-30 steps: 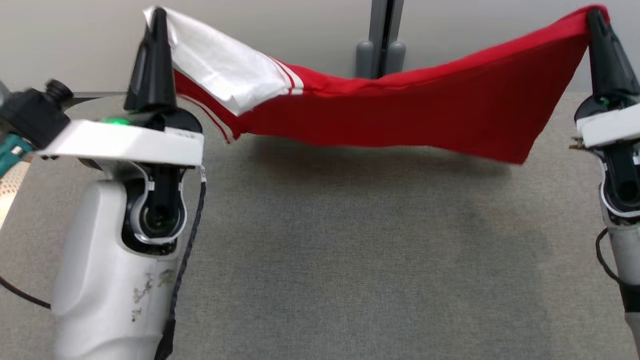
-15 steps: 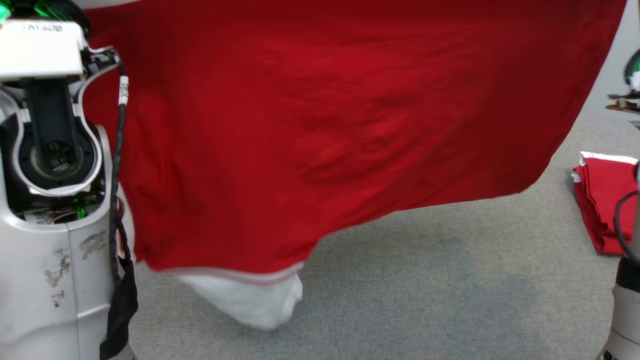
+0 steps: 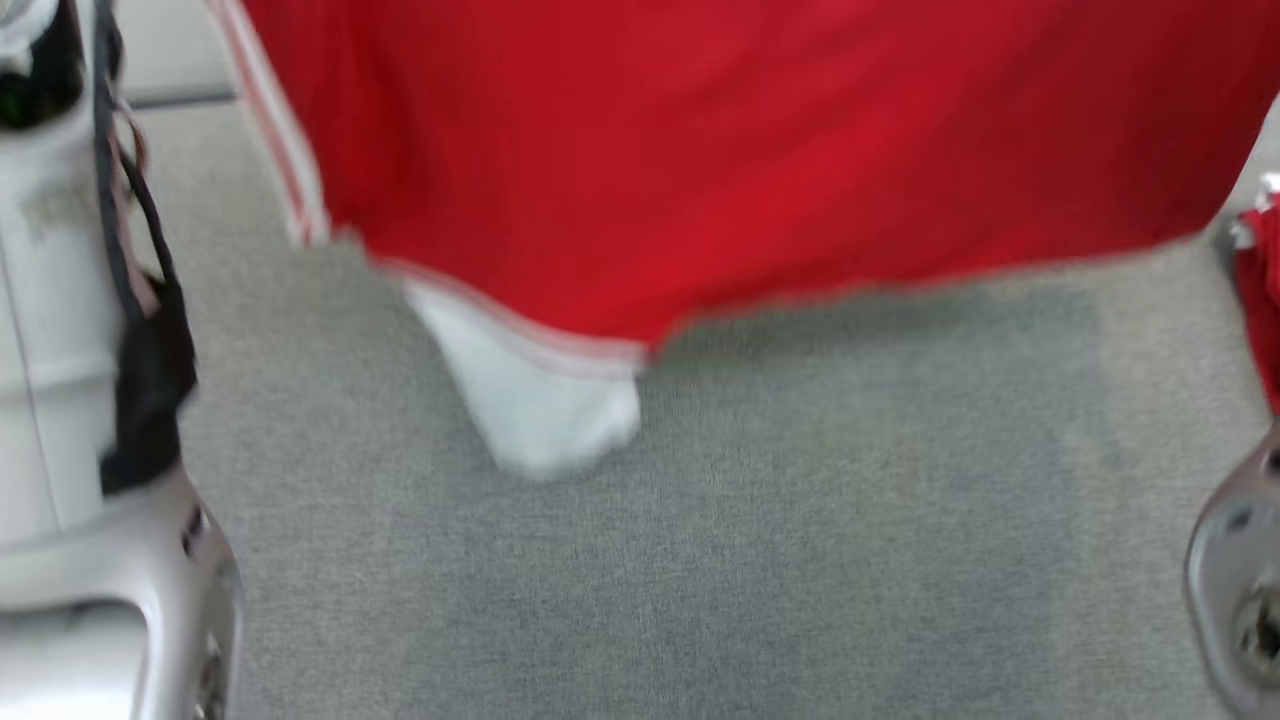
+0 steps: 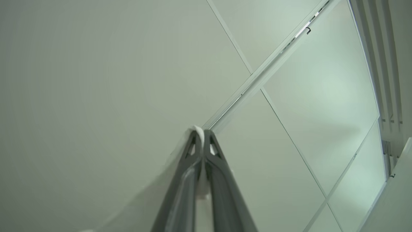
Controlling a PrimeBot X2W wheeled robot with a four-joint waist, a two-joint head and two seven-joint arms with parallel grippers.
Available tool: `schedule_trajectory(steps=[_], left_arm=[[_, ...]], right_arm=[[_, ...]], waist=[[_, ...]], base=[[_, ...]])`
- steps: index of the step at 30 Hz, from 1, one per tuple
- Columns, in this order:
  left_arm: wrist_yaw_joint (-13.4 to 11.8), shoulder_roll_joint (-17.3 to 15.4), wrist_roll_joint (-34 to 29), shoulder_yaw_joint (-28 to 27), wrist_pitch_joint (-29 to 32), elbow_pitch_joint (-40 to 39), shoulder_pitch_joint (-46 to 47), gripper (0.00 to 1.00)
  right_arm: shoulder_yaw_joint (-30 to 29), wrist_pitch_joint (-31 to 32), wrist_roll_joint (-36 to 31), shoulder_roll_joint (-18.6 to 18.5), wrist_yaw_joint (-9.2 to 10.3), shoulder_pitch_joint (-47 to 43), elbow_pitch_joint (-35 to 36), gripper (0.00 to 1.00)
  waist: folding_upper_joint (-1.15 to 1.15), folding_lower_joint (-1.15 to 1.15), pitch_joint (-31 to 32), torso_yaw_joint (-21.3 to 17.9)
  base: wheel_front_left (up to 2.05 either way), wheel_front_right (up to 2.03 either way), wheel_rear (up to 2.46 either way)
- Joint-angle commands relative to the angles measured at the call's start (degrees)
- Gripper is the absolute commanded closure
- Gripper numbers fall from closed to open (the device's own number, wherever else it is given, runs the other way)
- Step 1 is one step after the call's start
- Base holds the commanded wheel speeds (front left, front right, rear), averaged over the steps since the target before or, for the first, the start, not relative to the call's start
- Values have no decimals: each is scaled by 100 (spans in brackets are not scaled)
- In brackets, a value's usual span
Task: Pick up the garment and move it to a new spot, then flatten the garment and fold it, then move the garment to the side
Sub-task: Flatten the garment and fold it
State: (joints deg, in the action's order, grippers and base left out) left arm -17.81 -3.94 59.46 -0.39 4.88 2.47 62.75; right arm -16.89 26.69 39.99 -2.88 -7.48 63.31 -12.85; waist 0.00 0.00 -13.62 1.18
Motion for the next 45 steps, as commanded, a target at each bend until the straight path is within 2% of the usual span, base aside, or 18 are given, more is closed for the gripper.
schedule_trajectory(steps=[1, 5, 11, 17, 25, 29, 36, 41, 45], left_arm=[[87, -59, -125, 17, -116, 286, 403, 100], [391, -189, -409, 64, -582, 1234, 1525, 100], [1102, -285, -598, 43, -1434, 2714, 2747, 100], [1597, -294, -708, 222, -1645, 3785, 2535, 100], [2242, -408, -1101, 688, -1857, 5039, 1444, 100], [2434, -388, -1233, 924, -1903, 5416, 886, 100], [2527, -583, -1559, 1582, -1863, 5655, 180, 100], [2531, -828, -1658, 2401, -1733, 5278, -538, 100], [2532, -1089, -1418, 3009, -1554, 4876, -1152, 100]], right_arm=[[4, -152, -167, -8, -2, 528, -274, 100], [280, -801, -640, -7, -2, 1787, -1022, 100], [606, -2341, -881, -4, -2, 2878, -2249, 100], [892, -2874, -723, -5, -2, 2536, -3176, 100], [1172, -3090, -298, -159, -2, 1374, -3942, 100], [1320, -2913, 25, -343, -2, 736, -4092, 100], [1662, -2577, 408, -688, -1, -130, -4069, 100], [1979, -2283, 653, -865, -1, -690, -4048, 100], [2254, -2068, 819, -968, -1, -1078, -4038, 100]], waist=[[0, 0, -756, 6], [0, 0, -1287, 22], [0, 0, -1711, 56], [0, 0, -1929, 155], [0, 0, -1816, 279], [0, 0, -1624, 373], [0, 0, -1191, 428], [0, 0, -774, 461], [0, 0, -463, 455]], base=[[0, 0, 0], [0, 0, 0], [0, 0, 0], [0, 0, 0], [0, 0, 0], [0, 0, 0], [0, 0, 0], [0, 0, 0], [0, 0, 0]])
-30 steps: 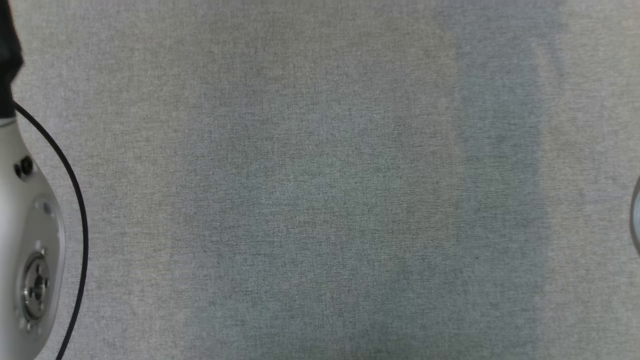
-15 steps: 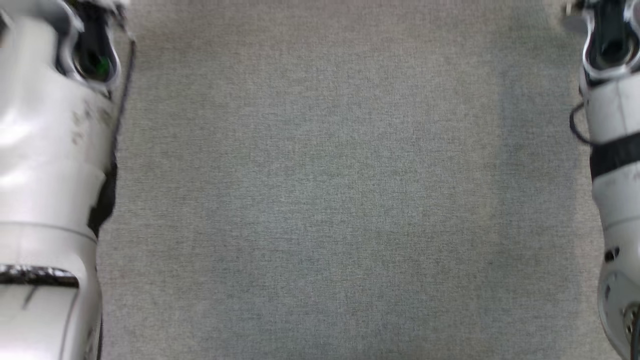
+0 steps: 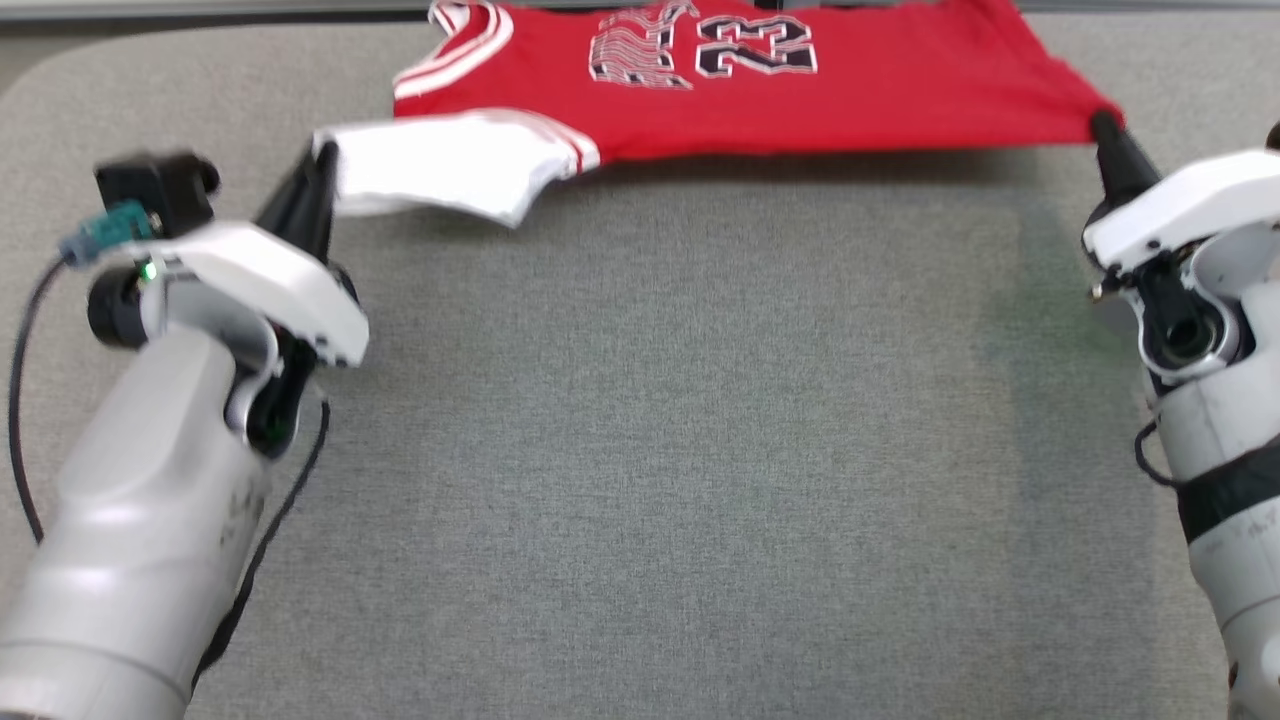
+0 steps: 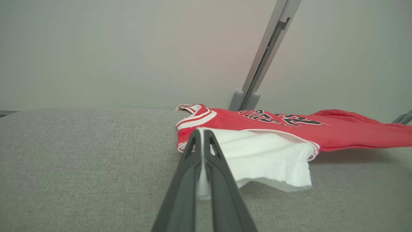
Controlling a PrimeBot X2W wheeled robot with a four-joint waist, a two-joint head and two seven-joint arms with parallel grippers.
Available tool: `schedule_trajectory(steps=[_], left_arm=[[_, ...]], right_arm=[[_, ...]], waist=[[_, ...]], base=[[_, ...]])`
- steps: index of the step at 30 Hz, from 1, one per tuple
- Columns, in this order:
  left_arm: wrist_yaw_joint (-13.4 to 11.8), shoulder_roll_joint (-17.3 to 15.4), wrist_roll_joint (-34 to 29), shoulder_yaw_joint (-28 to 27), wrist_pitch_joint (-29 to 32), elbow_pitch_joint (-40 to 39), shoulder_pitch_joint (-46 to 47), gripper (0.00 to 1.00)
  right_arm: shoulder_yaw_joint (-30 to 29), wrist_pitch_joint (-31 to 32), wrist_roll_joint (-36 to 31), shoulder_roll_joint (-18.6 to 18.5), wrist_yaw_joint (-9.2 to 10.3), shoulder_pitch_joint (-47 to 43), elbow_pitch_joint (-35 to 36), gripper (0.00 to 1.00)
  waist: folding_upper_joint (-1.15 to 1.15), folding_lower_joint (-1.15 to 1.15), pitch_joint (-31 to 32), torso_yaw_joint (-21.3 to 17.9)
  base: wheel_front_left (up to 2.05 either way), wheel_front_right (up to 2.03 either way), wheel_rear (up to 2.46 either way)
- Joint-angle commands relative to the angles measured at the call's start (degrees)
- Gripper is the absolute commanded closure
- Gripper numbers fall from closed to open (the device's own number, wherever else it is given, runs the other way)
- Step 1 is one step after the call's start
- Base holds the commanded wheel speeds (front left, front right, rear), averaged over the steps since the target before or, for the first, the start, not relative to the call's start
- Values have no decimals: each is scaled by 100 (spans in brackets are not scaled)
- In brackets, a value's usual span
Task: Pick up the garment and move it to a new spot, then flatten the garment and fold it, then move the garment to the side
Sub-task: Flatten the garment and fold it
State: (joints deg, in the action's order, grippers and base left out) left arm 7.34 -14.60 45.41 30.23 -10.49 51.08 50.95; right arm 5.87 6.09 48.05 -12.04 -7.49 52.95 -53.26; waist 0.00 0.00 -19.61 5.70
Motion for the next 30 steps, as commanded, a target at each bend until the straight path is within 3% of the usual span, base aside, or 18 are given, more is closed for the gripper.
schedule_trajectory(steps=[1, 13, 21, 26, 30], left_arm=[[17, -94, 65, 70, 18, -75, -121, 100], [11, -901, 583, 1414, 174, -832, -1165, 100], [12, -1542, 1192, 2234, 749, -1556, -1553, 100], [12, -2127, 1587, 2830, 1091, -2243, -1759, 100], [13, -2394, 1911, 3045, 1250, -2603, -1872, 100]], right_arm=[[18, 29, 51, -79, 0, -117, -15, 100], [516, 510, 429, -360, 1, -841, -133, 100], [836, 1098, 727, -571, 1, -1299, -9, 100], [1107, 1561, 886, -734, 0, -1629, 220, 100], [1216, 1858, 1050, -864, 1, -1829, 408, 100]], waist=[[0, 0, 206, -4], [0, 0, 910, -46], [0, 0, 1277, -34], [0, 0, 1431, -34], [0, 0, 1482, -41]], base=[[0, 0, 0], [0, 0, 0], [0, 0, 0], [0, 0, 0], [0, 0, 0]])
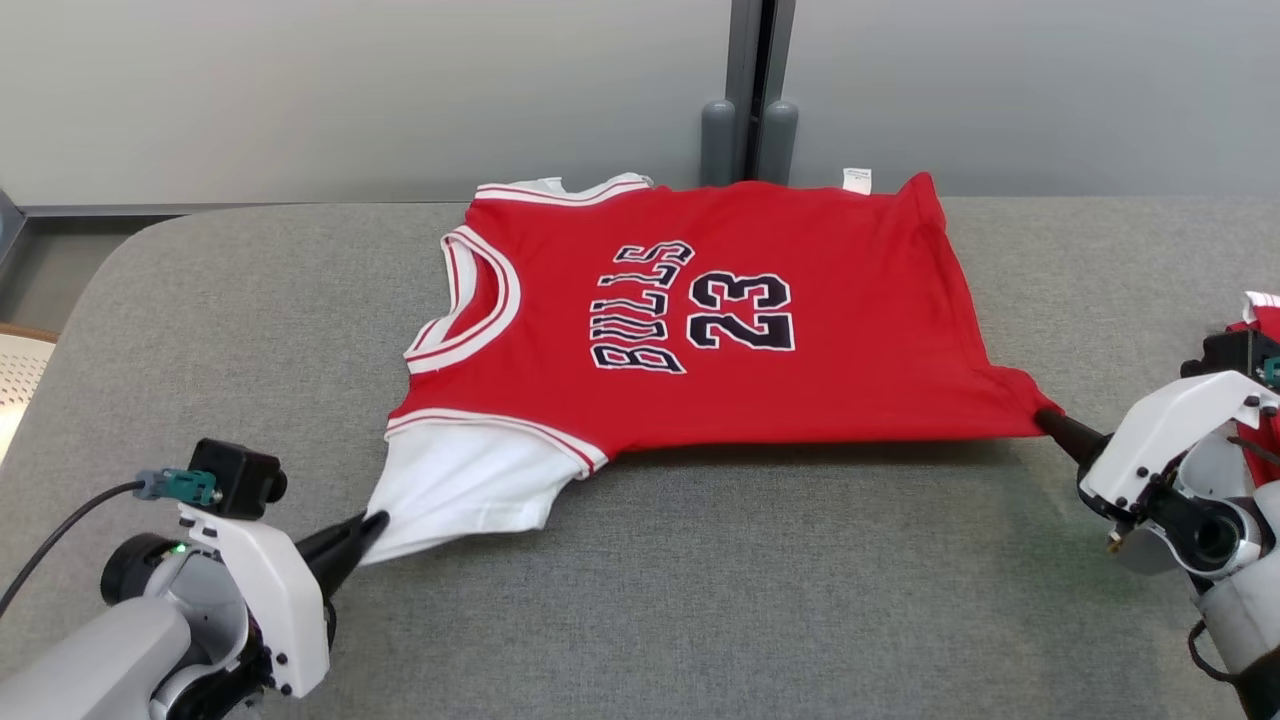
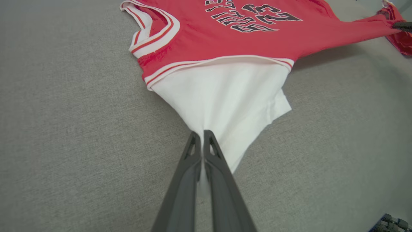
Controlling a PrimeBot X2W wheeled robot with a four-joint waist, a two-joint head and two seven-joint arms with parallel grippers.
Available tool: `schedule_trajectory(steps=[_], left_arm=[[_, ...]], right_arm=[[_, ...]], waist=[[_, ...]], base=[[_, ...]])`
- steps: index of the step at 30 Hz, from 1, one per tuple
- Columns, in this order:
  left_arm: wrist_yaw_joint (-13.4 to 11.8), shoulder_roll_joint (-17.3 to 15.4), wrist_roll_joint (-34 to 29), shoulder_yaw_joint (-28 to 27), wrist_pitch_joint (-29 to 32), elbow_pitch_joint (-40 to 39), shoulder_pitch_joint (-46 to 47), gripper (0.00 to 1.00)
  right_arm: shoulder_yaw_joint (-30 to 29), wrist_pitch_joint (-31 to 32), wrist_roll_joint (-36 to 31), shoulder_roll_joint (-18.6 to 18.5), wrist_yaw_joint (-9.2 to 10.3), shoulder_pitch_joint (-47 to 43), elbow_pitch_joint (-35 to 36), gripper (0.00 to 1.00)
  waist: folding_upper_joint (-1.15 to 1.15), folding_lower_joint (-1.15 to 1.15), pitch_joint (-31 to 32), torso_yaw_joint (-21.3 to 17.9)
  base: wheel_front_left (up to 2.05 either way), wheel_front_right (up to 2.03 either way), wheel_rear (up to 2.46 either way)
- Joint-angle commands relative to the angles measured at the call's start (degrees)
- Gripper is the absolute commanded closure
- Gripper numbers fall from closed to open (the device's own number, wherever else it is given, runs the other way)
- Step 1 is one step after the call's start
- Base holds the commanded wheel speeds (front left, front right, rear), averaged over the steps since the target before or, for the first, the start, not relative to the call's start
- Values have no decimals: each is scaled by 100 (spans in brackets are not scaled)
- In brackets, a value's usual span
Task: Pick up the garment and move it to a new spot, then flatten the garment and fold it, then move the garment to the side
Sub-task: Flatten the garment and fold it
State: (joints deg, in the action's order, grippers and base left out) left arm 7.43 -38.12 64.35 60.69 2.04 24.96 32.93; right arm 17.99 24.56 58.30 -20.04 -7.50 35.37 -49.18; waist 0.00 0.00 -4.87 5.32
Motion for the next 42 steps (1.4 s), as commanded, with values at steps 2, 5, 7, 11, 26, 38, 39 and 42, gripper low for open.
schedule_trajectory(steps=[2, 5, 7, 11, 26, 38, 39, 42], left_arm=[[4, -217, 289, 138, 156, -296, -134, 100], [4, -476, 604, 278, 281, -680, -172, 100], [4, -608, 746, 357, 305, -871, -188, 100], [4, -792, 991, 492, 368, -1112, -222, 100], [4, -1591, 1558, 1006, 1089, -2053, -437, 100], [4, -1855, 1659, 1100, 1296, -2480, -586, 100], [4, -1841, 1661, 1087, 1264, -2474, -553, 100], [4, -1798, 1663, 1048, 1217, -2468, -443, 100]], right_arm=[[82, 188, 78, -174, 2, -187, 139, 100], [168, 485, 180, -337, 2, -333, 281, 100], [180, 694, 257, -427, 2, -412, 328, 100], [175, 1101, 405, -562, 2, -567, 433, 100], [12, 2580, 520, -995, 2, -1264, 1001, 100], [-490, 3254, 86, -992, 2, -1665, 1766, 100], [-556, 3271, 38, -948, 2, -1666, 1808, 100], [-766, 3323, -144, -850, 2, -1635, 1966, 100]], waist=[[0, 0, 38, -9], [0, 0, 63, -17], [0, 0, 81, -22], [0, 0, 124, -30], [0, 0, 334, -81], [0, 0, 330, -143], [0, 0, 326, -147], [0, 0, 317, -163]], base=[[0, 0, 0], [0, 0, 0], [0, 0, 0], [0, 0, 0], [0, 0, 0], [0, 0, 0], [0, 0, 0], [0, 0, 0]])
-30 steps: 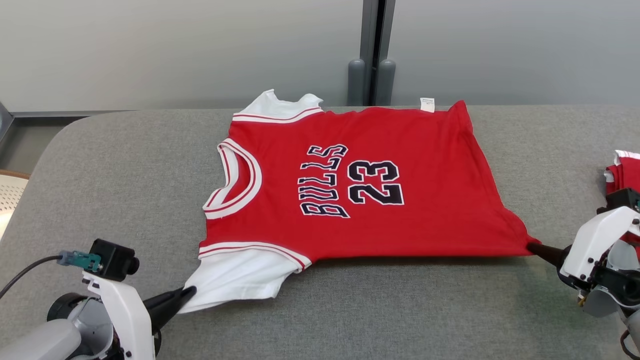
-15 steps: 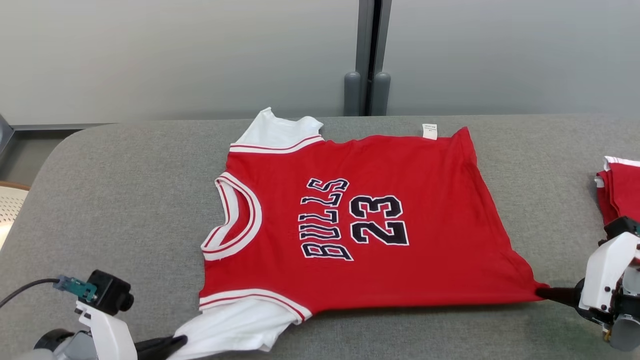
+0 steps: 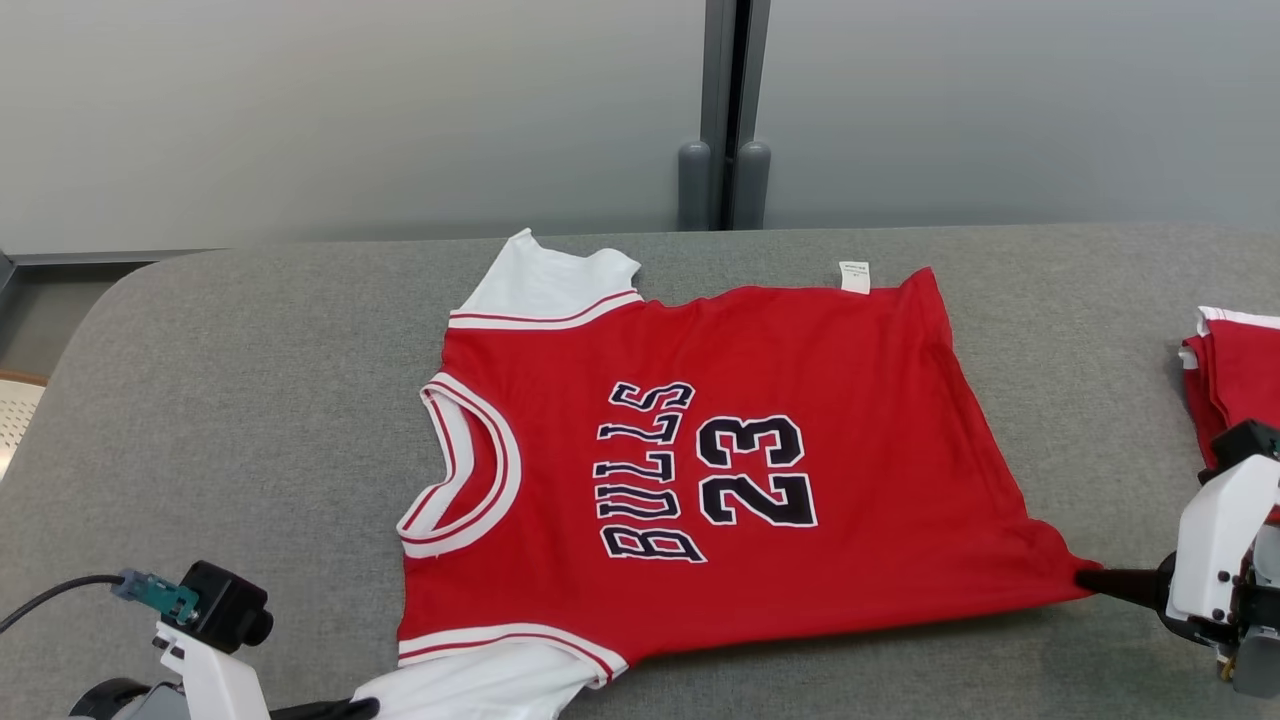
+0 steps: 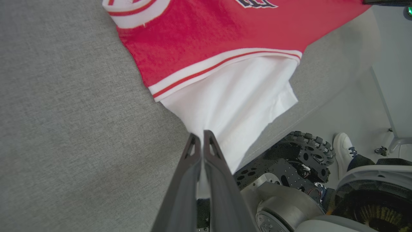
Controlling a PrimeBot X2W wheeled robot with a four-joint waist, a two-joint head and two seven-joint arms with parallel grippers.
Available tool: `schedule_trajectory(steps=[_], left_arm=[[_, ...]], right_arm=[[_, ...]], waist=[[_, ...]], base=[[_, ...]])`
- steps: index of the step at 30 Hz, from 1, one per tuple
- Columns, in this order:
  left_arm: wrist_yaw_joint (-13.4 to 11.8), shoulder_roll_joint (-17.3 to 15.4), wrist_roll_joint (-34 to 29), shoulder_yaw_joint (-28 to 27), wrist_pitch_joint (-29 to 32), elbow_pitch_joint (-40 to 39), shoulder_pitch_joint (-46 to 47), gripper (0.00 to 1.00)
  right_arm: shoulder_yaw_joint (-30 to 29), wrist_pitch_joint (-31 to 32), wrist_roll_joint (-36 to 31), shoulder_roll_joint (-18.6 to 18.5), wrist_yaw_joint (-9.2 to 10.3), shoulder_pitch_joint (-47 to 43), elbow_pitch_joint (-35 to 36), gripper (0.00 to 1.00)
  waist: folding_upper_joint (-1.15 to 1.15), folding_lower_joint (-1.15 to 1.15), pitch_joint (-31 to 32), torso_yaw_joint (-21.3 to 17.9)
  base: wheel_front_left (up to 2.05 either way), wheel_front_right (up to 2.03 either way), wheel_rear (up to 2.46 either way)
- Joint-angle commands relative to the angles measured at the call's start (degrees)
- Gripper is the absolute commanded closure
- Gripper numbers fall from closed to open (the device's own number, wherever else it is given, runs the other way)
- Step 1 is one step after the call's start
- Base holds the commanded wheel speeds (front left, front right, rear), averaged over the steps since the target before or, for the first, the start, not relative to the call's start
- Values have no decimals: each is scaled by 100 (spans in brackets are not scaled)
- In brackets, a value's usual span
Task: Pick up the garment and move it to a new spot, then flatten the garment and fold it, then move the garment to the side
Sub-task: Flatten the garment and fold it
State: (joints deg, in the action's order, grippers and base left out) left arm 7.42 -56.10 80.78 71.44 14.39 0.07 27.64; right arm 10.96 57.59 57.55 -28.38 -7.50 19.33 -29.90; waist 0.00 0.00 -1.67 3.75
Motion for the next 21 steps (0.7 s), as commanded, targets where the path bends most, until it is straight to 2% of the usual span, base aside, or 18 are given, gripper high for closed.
schedule_trajectory(steps=[1, 14, 21], left_arm=[[5, 1, 22, -52, -40, 15, 123, 100], [5, 75, -146, -268, 50, -30, 769, 100], [5, 473, -237, -373, 9, 223, 1262, 100]], right_arm=[[-107, 37, -162, 15, 2, -16, 94, 100], [-883, 611, -1005, 659, 2, 239, 765, 100], [-1301, 890, -1620, 1143, 2, 593, 939, 100]], waist=[[0, 0, -6, -12], [0, 0, -172, -81], [0, 0, -481, -96]], base=[[0, 0, 0], [0, 0, 0], [0, 0, 0]])
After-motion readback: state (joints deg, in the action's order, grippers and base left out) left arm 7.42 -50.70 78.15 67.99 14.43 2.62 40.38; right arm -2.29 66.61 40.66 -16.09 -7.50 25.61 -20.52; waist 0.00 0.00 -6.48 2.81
